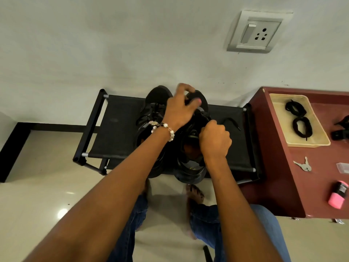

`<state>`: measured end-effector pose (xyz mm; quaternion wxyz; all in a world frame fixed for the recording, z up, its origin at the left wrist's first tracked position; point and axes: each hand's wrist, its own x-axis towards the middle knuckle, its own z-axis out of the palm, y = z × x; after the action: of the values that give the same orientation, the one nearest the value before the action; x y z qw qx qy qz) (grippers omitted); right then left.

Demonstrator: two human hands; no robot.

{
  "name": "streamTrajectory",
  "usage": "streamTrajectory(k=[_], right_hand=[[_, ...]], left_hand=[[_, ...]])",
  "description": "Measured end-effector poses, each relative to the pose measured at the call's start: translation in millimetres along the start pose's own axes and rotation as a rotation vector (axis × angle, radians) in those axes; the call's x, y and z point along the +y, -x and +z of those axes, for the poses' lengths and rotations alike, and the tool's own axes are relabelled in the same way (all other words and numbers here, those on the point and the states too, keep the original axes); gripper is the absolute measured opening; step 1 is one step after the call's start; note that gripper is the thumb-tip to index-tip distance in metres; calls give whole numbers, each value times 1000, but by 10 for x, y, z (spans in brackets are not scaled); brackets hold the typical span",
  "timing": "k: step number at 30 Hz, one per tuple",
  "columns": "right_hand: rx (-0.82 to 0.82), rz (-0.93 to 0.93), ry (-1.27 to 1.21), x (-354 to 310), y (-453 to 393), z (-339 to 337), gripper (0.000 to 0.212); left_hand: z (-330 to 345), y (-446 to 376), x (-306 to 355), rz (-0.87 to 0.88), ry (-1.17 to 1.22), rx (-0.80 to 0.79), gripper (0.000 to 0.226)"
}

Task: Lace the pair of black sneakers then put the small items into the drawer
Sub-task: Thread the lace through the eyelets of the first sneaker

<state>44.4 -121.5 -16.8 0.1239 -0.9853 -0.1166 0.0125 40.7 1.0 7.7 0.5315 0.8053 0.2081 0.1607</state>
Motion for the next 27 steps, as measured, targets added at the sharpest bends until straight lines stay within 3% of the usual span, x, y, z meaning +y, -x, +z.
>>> streamTrajectory(k=[4, 8, 11, 13, 18, 20, 22, 24, 25, 27], right_hand=[[-24, -1, 9, 2, 5, -16, 22], [-42, 7, 8, 4, 0, -29, 20], [-36, 6, 9, 3, 4, -25, 21], [-24, 3, 3, 2, 1, -14, 21], [2, 6, -2, -2, -4, 18, 19], [13, 4, -7, -2, -7, 32, 18], [14, 6, -11, 1, -4, 30, 19], [11, 9, -10, 9, 0, 23, 19], [10, 9, -8, 9, 0, 21, 19], [3, 9, -7, 5, -1, 15, 18]], left_hand=[[198, -26, -43, 152, -800, -209, 23], [357, 19, 52, 191, -984, -78, 16], [316, -36, -11, 147, -785, -67, 20], [274, -59, -84, 22, -522, -46, 19], [115, 0, -100, -466, 433, -11, 15], [50, 40, -63, -495, 864, -2, 21], [-18, 54, -18, -441, 1146, 34, 24], [-63, 36, 25, -405, 1183, 96, 26], [-86, 27, 62, -399, 1085, 117, 25], [-107, 2, 80, -324, 619, 113, 16]])
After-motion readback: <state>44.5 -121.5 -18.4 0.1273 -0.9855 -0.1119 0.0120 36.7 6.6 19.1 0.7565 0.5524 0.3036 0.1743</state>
